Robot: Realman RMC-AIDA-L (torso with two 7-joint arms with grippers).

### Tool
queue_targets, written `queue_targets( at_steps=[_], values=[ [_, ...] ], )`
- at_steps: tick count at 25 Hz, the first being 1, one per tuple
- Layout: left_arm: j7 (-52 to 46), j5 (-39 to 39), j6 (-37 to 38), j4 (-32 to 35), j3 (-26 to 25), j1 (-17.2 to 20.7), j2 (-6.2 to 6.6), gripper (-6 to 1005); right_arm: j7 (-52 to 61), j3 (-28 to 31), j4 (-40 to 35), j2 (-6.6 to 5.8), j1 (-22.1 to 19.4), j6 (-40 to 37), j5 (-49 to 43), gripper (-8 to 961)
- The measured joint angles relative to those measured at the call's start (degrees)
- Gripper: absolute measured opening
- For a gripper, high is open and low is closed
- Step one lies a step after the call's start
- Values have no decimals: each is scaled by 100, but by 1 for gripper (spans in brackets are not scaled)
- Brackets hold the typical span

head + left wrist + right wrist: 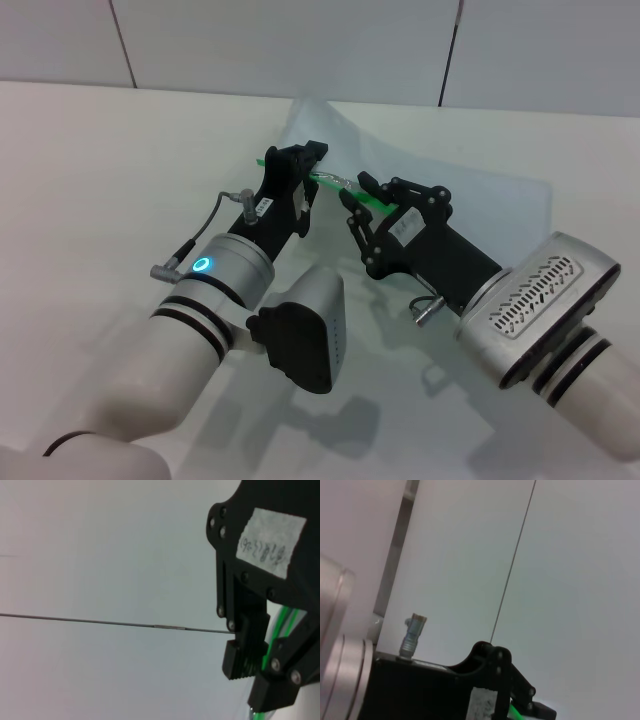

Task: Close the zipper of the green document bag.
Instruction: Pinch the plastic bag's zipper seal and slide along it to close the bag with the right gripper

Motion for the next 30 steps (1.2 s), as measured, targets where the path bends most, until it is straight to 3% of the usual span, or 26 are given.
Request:
queue_targets(
  at_steps=[21, 30],
  values=[
    [-62, 132, 0, 26, 0, 0, 10, 108, 19, 26, 5, -3, -37, 4, 14, 84],
    [-391, 138, -215, 37, -26, 28, 18, 114, 24, 16, 15, -9, -96, 7, 14, 82]
  ],
)
